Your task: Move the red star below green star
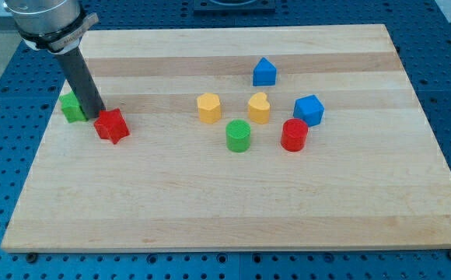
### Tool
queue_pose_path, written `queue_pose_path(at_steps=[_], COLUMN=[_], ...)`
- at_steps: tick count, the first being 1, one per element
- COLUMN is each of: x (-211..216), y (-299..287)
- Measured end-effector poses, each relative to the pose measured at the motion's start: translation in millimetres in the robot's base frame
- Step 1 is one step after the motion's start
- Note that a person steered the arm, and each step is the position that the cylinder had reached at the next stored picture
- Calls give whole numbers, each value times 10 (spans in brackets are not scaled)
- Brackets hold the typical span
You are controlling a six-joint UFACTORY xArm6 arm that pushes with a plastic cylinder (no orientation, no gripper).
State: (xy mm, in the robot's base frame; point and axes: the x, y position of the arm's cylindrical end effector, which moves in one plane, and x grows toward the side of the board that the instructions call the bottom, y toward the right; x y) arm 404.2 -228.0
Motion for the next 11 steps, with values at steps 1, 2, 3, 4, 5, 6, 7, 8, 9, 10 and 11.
queue_pose_path(at_steps=[1,2,3,4,5,6,7,8,9,10,11], x=[0,0,0,21,245,378,378,378,379,379,407], y=[115,360,672,945,1034,1034,965,840,679,525,388])
